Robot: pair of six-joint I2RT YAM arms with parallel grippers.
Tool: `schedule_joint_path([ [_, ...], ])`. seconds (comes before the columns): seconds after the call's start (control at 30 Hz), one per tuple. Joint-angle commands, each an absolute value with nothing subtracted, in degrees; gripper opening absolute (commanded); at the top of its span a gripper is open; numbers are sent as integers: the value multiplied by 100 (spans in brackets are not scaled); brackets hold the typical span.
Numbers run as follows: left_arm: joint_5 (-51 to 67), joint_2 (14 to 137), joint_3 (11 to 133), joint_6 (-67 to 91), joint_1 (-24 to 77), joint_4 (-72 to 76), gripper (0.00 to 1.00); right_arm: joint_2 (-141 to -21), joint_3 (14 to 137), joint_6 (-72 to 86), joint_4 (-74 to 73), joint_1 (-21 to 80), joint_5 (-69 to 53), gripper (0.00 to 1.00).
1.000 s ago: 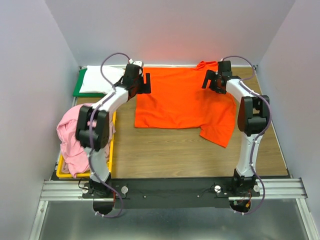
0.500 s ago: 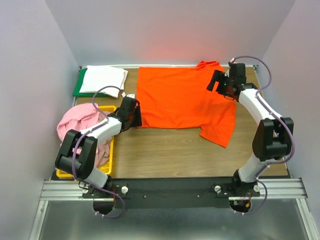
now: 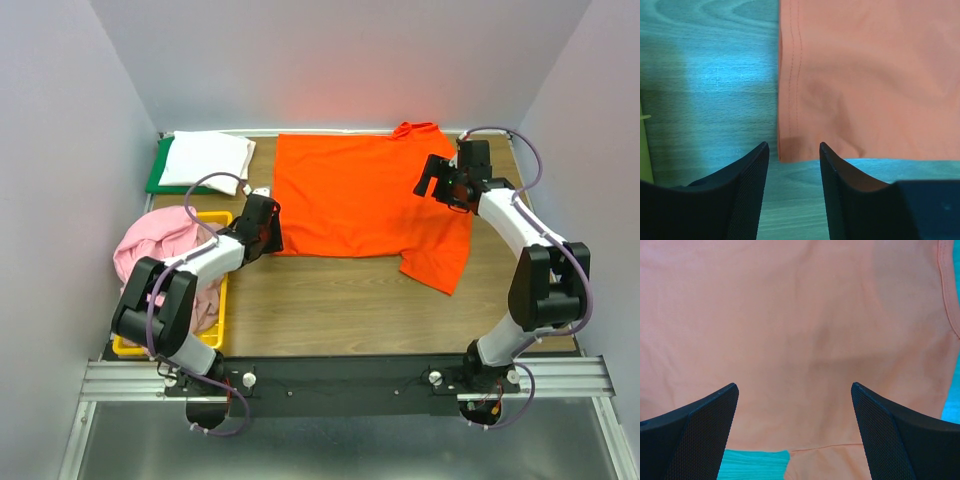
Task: Fold and stack the t-shirts
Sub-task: Fold the tshirt
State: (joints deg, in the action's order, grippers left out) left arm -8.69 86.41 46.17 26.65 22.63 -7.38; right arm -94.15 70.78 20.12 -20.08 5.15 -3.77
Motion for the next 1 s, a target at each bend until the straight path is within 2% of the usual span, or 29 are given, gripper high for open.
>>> schedule_joint_path([
  [0.0, -1125, 8911, 4684, 2698, 2268, -598, 52, -9150, 6943, 2074, -2065, 483, -404, 100],
  [0.23, -1134, 9052, 4632, 2690, 2250, -571, 51, -9141, 6847, 2083, -2057, 483, -413, 100],
  [0.33, -1064, 9123, 4606, 2681, 2250, -563, 45, -9123, 6794, 2127, -2057, 483, -387, 100],
  [0.57, -826, 9123, 4413, 2654, 2250, -422, 20, -8948, 6426, 2346, -2065, 492, -141, 99],
  [0.6, -809, 9097, 4386, 2654, 2250, -422, 12, -8852, 6347, 2442, -2074, 483, -158, 99],
  [0.7, -817, 8966, 4237, 2637, 2250, -413, 0, -8562, 5916, 2662, -2127, 492, -88, 99],
  [0.97, -791, 8728, 4166, 2549, 2215, -334, 0, -8042, 5159, 2962, -2926, 492, 817, 99],
])
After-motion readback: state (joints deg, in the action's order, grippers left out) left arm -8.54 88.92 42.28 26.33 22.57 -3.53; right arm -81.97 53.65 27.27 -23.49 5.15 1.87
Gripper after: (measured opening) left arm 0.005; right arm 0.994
